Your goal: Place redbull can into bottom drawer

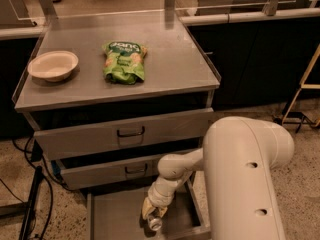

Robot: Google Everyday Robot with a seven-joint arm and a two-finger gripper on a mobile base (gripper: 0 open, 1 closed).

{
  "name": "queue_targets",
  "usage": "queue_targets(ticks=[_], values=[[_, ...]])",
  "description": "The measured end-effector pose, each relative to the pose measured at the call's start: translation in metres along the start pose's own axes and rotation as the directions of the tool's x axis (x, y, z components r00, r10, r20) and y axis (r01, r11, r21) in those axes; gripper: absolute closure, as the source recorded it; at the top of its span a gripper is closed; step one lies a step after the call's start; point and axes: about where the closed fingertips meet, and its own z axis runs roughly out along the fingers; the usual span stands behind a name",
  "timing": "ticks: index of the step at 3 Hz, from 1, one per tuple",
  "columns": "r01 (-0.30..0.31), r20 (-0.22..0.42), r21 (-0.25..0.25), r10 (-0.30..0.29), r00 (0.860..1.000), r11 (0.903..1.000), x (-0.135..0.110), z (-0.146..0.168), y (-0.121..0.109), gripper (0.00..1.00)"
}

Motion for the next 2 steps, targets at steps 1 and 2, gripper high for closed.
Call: queue_targets(ticks=[1,2], values=[[-0.003,-0.006,-0.001,0.003,1.000,1.0000,0.001,0.003,-0.001,1.00],[-0.054,-0.027,-0.032,0.053,0.998,0.9980,-0.004,0.024,-0.007,1.00]])
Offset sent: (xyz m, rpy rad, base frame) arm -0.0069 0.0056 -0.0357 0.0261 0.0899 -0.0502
